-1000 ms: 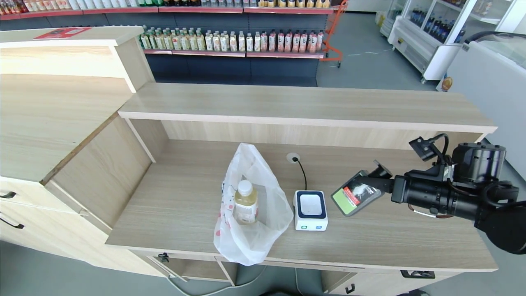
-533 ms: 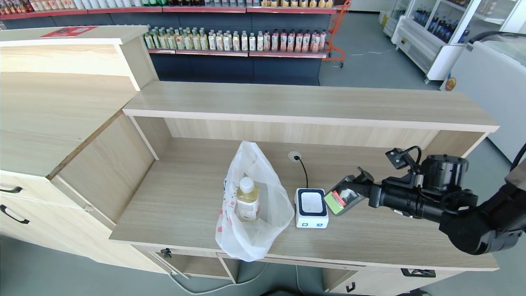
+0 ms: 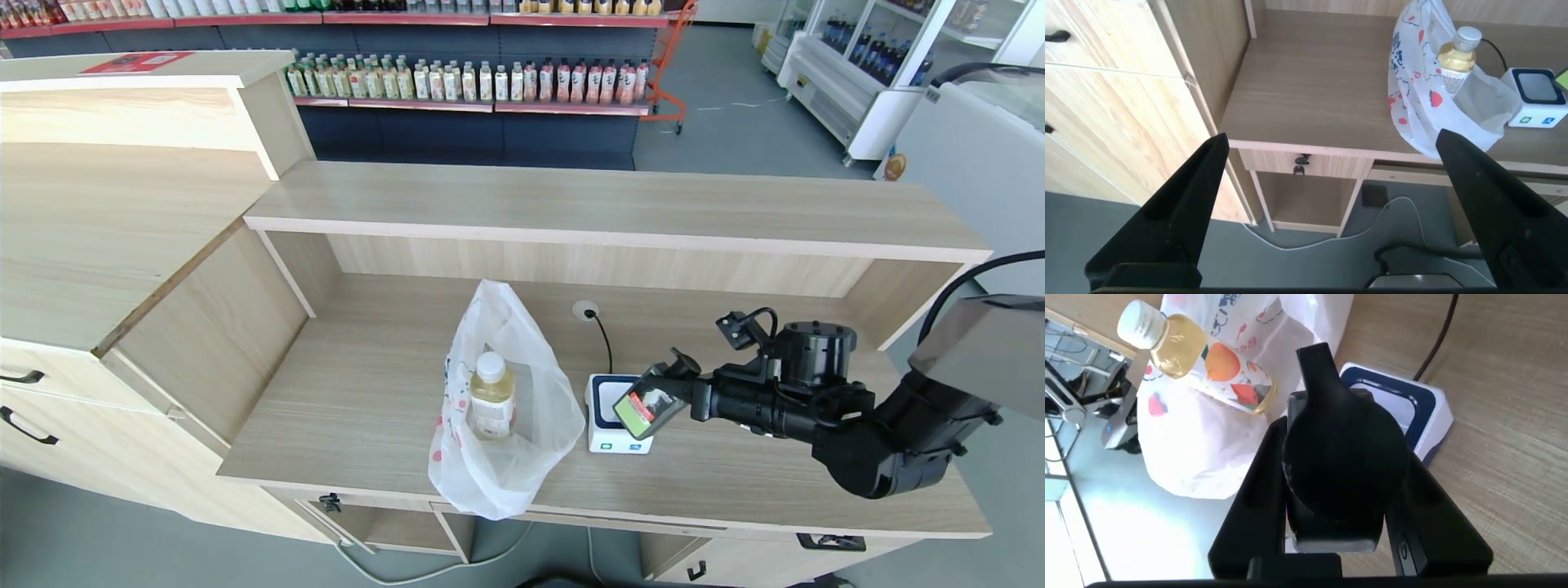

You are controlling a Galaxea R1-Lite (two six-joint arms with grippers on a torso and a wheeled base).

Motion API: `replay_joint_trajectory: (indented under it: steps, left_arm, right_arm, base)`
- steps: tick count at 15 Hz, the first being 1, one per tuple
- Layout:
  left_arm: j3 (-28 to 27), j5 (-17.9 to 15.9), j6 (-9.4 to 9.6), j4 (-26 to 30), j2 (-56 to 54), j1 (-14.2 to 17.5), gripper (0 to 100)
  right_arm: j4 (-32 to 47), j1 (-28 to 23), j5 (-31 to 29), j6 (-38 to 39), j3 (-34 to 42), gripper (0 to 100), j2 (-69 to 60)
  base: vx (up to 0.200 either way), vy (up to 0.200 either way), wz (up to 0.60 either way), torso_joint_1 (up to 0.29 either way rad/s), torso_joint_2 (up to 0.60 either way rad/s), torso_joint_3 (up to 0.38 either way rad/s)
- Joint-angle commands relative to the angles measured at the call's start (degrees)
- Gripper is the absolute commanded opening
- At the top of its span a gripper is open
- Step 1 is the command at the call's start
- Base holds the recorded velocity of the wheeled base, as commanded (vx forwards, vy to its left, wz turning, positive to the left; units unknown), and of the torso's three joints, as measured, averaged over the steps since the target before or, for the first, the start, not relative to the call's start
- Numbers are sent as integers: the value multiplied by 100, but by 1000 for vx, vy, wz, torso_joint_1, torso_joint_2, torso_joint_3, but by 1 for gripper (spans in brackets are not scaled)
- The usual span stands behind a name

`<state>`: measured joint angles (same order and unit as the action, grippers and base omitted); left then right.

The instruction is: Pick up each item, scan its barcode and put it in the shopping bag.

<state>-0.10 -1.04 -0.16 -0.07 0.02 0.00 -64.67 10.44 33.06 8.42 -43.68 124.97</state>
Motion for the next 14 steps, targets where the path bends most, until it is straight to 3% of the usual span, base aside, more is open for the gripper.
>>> replay_joint_trajectory:
  steps: [1, 6, 14]
  left_arm:
    - [1, -2, -2, -1, -2, 0, 100]
    - [1, -2, -2, -1, -2, 0, 100]
    - [1, -2, -2, -1, -2, 0, 100]
  right_arm:
    - [-2, 64, -1, 1, -158, 0, 239]
    - [51, 240, -10, 1, -765, 0, 582]
    - [60, 301, -239, -60, -1046, 0, 828]
  base:
    - [0, 0, 0, 0, 0, 0]
    - [0, 0, 0, 0, 0, 0]
    - [0, 0, 0, 0, 0, 0]
